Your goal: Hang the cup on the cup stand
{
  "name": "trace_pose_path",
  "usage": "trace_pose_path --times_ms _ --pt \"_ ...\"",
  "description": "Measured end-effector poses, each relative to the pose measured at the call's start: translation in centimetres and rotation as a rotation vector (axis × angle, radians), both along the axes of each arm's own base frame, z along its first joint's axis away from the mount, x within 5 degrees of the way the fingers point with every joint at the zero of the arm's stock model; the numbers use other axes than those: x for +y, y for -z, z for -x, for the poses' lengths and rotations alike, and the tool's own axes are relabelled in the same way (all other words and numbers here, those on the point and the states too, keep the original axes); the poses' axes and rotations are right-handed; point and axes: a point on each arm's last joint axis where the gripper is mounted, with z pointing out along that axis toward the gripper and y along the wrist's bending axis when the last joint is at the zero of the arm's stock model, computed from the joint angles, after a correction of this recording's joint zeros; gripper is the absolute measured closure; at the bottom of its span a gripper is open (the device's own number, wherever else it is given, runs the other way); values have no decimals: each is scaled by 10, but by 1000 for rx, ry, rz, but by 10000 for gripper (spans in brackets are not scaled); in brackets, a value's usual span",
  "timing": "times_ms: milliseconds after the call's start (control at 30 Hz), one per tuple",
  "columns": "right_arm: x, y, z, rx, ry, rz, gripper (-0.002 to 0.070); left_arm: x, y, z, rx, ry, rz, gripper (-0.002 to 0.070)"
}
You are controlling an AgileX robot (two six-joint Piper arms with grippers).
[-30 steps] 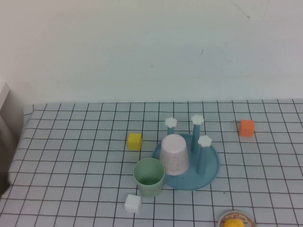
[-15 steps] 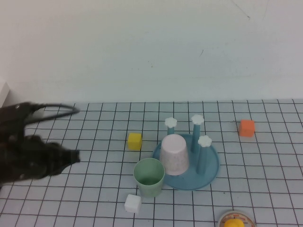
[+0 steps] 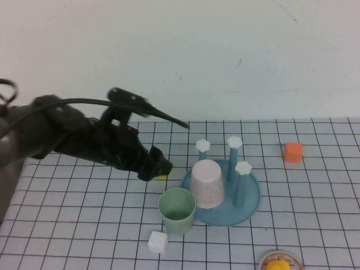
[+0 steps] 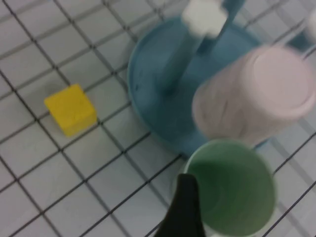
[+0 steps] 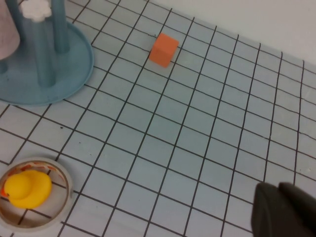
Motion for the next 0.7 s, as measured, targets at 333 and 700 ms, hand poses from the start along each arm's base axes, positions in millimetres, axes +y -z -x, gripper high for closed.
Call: trace_pose_path --times_ms 333,700 --pt "0 0 0 -4 2 -6 678 -8 60 -26 173 10 -204 109" --pt "1 -1 -1 -13 5 -22 678 -18 107 -32 320 -45 -107 291"
